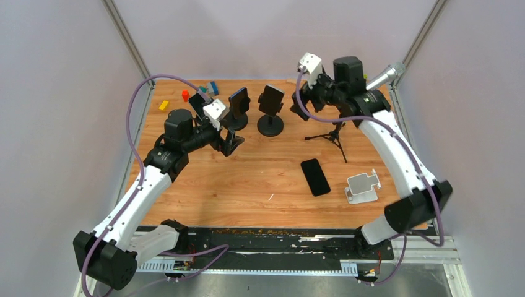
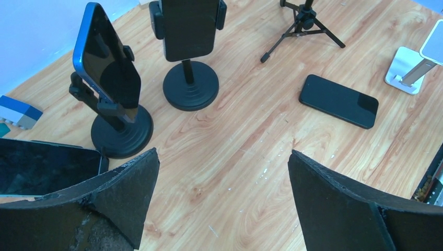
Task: Place the phone on the phone stand
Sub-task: Move the phone stand with the phone to the center of the board, then pick up the phone stand at the center of the board, then place the phone stand at the center of the board.
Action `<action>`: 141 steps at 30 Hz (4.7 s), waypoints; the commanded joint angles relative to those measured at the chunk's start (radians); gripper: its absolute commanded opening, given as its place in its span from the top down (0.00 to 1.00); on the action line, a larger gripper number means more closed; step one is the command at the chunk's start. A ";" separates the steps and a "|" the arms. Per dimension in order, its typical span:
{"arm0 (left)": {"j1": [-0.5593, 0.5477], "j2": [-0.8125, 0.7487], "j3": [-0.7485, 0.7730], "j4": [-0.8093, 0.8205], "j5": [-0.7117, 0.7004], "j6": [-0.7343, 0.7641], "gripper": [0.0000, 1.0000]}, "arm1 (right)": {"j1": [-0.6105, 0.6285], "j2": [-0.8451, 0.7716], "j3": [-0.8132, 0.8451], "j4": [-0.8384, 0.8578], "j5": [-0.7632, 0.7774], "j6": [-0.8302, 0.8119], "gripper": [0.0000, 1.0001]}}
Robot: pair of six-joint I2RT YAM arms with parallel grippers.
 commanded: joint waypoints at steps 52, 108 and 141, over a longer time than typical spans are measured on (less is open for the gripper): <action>0.007 -0.005 0.007 -0.042 0.016 0.004 0.00 | -0.920 -0.139 -0.596 -0.783 -0.288 -0.583 0.83; 0.006 0.298 -0.341 0.592 0.226 -0.513 0.11 | 0.012 0.012 -0.781 0.902 -0.452 0.974 1.00; -0.071 0.520 -0.228 0.781 0.307 -0.694 0.25 | 0.018 0.147 -0.740 0.582 -0.228 0.673 0.57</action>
